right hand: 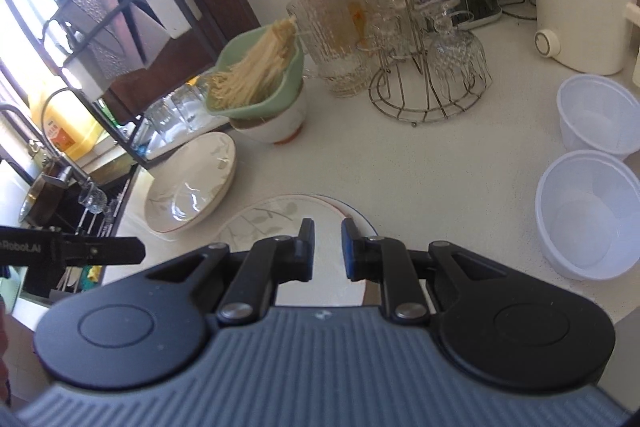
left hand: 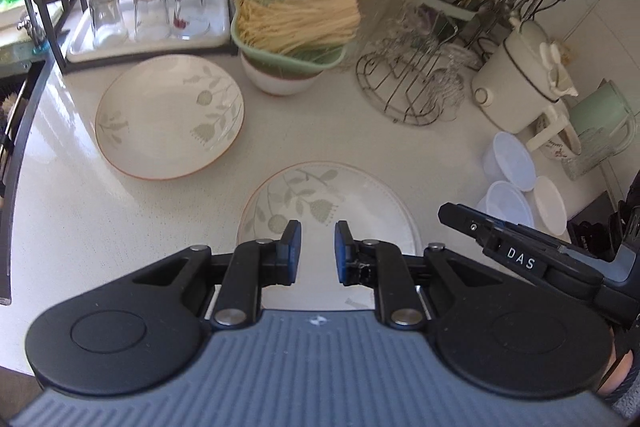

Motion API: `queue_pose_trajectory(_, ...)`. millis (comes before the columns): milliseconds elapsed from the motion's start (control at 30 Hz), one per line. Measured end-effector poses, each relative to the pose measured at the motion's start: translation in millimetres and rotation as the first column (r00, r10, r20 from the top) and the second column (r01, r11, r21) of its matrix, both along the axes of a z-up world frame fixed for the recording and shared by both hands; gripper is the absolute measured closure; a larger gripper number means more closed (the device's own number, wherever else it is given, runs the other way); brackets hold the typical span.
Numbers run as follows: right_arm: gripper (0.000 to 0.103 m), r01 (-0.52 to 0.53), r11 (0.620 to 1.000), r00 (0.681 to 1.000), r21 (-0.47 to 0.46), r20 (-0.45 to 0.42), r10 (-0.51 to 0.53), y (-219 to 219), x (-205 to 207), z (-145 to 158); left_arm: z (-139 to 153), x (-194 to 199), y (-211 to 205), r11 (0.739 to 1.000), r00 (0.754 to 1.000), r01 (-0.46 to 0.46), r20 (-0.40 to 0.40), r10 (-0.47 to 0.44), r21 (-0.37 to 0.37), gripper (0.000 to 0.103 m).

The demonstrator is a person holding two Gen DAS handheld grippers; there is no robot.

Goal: Organize plates and bowls
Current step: 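Lower the leaf-pattern plate onto the rose plate with both grippers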

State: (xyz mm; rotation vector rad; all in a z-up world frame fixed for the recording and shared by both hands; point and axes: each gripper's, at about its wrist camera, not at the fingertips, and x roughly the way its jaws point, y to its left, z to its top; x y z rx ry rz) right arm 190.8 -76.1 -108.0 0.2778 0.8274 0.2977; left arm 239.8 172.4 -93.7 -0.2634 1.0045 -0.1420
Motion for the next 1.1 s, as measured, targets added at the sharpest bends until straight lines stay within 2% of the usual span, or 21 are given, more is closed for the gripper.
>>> queue_pose_trajectory(467, 0.085, -0.034, 0.999, 0.994, 0.014, 0.104, 0.032, -6, -52, 62, 54, -47, -11, 1.0, 0.993, -0.004, 0.116, 0.005, -0.011, 0.084)
queue_pose_trajectory(767, 0.085, -0.017, 1.0, 0.99, 0.017, 0.139, 0.014, -13, -80, 78, 66, -75, -16, 1.0, 0.988, 0.001, 0.155, -0.001, -0.005, 0.084)
queue_pose_trajectory(1100, 0.085, -0.042, 0.999, 0.99, -0.022, 0.132, 0.044, -21, -99, 82, 62, -99, -21, 0.999, 0.985, -0.023, 0.171, 0.029, -0.038, 0.084)
